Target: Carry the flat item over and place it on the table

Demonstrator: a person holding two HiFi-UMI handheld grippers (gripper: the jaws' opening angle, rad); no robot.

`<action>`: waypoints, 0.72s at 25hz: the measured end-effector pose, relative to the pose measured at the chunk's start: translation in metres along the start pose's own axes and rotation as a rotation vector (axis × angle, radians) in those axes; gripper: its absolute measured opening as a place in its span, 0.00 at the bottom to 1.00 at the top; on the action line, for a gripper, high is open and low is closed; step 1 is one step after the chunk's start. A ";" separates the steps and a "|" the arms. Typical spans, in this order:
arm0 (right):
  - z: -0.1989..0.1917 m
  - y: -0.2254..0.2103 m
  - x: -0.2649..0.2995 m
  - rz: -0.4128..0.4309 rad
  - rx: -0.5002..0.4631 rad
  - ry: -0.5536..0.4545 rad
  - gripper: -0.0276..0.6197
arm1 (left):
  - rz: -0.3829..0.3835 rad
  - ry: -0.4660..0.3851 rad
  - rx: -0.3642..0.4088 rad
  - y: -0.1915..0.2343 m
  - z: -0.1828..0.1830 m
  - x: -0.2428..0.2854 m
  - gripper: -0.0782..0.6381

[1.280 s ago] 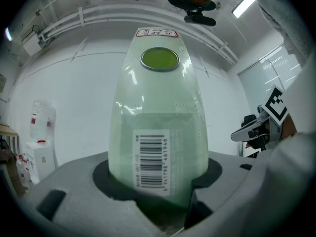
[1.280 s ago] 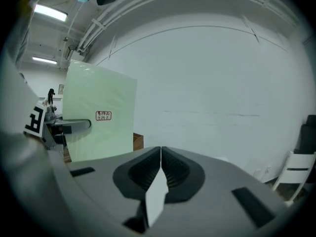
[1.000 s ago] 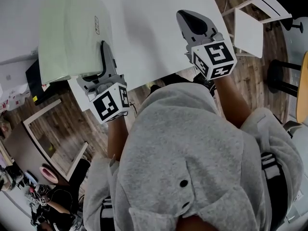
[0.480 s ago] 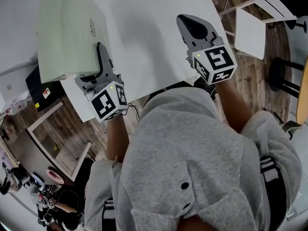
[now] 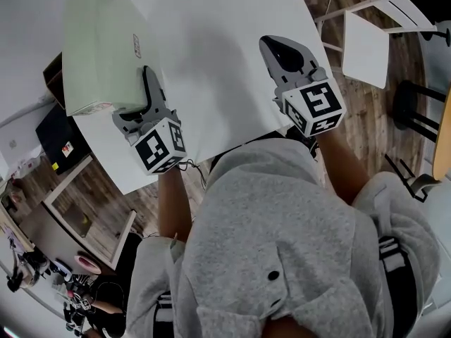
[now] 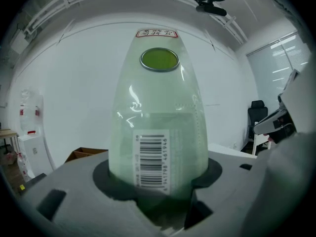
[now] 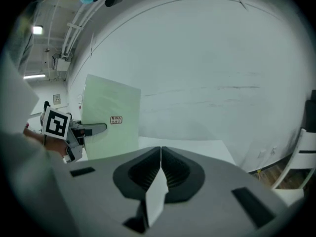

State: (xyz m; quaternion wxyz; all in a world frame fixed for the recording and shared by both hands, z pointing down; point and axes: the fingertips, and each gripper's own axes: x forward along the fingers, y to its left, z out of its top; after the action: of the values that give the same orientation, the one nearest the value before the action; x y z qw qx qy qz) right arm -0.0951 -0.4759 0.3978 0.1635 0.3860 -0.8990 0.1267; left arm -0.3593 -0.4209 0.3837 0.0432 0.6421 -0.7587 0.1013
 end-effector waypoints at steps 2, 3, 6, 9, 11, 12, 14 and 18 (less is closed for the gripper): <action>-0.003 -0.005 0.006 0.000 0.011 0.013 0.08 | 0.003 0.012 0.004 0.001 -0.005 0.011 0.51; -0.004 -0.007 0.008 -0.002 0.017 0.018 0.08 | 0.003 0.016 0.006 0.001 -0.007 0.015 0.51; -0.008 -0.011 0.008 -0.008 0.030 0.026 0.08 | 0.007 0.009 0.008 0.002 -0.007 0.022 0.51; -0.013 -0.014 0.010 -0.014 0.039 0.037 0.08 | 0.011 -0.003 0.012 0.001 -0.006 0.030 0.51; -0.016 -0.019 0.015 -0.013 0.045 0.047 0.08 | 0.012 -0.012 0.015 -0.002 -0.006 0.039 0.51; -0.018 -0.021 0.018 -0.012 0.046 0.051 0.08 | 0.013 -0.018 0.016 -0.004 -0.007 0.042 0.51; -0.019 -0.023 0.021 -0.011 0.049 0.057 0.08 | 0.017 -0.023 0.012 -0.005 -0.010 0.044 0.51; -0.019 -0.022 0.024 -0.010 0.057 0.055 0.08 | 0.041 0.001 -0.036 0.001 -0.020 0.043 0.51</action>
State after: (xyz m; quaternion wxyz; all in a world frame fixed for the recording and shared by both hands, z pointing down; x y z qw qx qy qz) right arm -0.0905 -0.4997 0.4263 0.1775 0.3915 -0.8882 0.1621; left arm -0.3690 -0.4582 0.4116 0.0528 0.6256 -0.7733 0.0889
